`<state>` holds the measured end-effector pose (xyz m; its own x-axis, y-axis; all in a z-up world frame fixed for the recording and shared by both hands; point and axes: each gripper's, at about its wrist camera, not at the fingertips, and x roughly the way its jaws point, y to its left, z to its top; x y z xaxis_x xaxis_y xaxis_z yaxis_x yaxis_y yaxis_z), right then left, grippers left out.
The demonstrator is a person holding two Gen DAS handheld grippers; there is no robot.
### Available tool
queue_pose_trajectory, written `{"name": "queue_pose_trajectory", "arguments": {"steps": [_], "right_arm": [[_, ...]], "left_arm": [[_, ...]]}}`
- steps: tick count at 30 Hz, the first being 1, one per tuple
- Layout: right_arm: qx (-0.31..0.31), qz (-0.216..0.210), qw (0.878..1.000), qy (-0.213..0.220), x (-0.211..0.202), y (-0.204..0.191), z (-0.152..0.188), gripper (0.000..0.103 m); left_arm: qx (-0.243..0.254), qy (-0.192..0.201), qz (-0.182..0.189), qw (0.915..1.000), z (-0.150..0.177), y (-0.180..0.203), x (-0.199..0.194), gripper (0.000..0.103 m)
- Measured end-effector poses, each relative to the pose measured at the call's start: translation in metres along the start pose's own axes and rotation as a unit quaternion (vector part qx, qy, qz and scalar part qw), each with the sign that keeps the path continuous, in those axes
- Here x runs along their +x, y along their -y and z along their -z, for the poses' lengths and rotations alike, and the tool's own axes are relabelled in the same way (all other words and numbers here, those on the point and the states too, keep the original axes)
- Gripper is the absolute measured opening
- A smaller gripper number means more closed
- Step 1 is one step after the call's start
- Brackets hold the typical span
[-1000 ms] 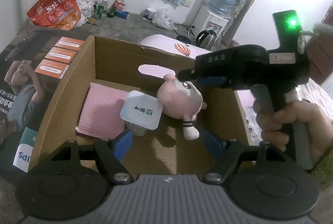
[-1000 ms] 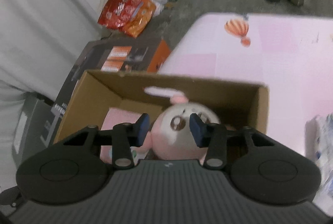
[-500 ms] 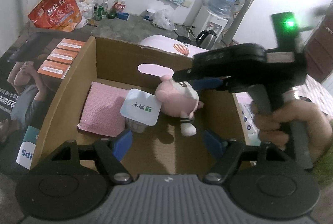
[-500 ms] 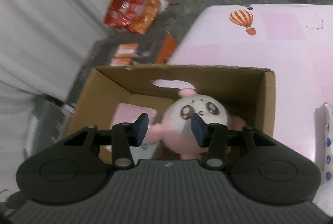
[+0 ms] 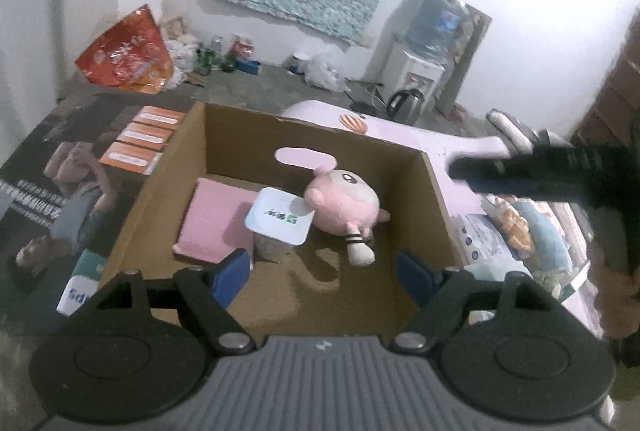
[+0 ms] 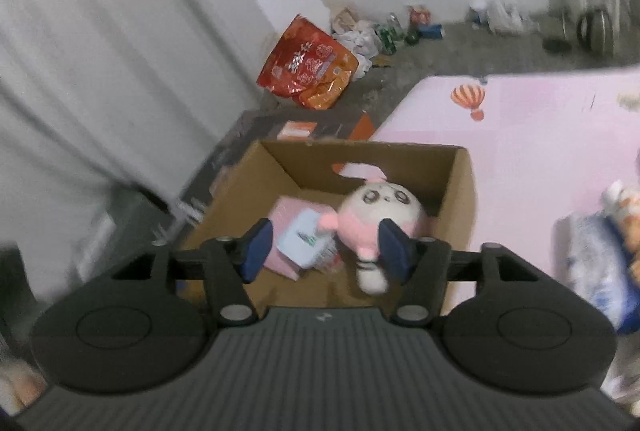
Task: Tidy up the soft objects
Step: 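Push the plush upright in the box with the right tool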
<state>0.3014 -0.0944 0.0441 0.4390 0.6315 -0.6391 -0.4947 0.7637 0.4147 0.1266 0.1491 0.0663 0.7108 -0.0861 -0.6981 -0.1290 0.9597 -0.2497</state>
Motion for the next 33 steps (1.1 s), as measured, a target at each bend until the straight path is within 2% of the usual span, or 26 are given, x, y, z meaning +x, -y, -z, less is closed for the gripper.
{"name": "queue_pose_trajectory", "arguments": {"steps": [5,8,14,17,20,23,30,33], "right_arm": [[-0.125,0.041,0.991,-0.039,-0.002,-0.025,0.022,0.073],[-0.165,0.061,0.982,-0.074,0.019,-0.043,0.025,0.075],[-0.169,0.099,0.967,-0.162,0.094,-0.067,0.013,0.074],[-0.181,0.136,0.955,-0.191,0.131,-0.072,0.011,0.073],[-0.178,0.154,0.947,-0.219,0.154,-0.069,0.012,0.071],[-0.195,0.177,0.937,-0.228,0.168,-0.066,0.014,0.069],[-0.190,0.194,0.931,-0.244,0.186,-0.054,0.015,0.063],[-0.198,0.207,0.926,-0.246,0.197,-0.050,0.017,0.057]], "left_arm": [[-0.030,0.039,-0.011,0.9987,0.012,-0.014,-0.029,0.081],[-0.045,0.058,-0.016,0.9972,0.017,-0.023,-0.042,0.081],[-0.067,0.070,-0.011,0.9953,0.021,-0.040,-0.054,0.081],[-0.073,0.071,-0.013,0.9947,0.022,-0.048,-0.056,0.081],[-0.079,0.072,-0.009,0.9942,0.024,-0.056,-0.058,0.081],[-0.086,0.077,-0.010,0.9933,0.025,-0.064,-0.061,0.081],[-0.096,0.084,-0.012,0.9917,0.026,-0.076,-0.066,0.081],[-0.097,0.085,-0.011,0.9916,0.026,-0.076,-0.065,0.081]]}}
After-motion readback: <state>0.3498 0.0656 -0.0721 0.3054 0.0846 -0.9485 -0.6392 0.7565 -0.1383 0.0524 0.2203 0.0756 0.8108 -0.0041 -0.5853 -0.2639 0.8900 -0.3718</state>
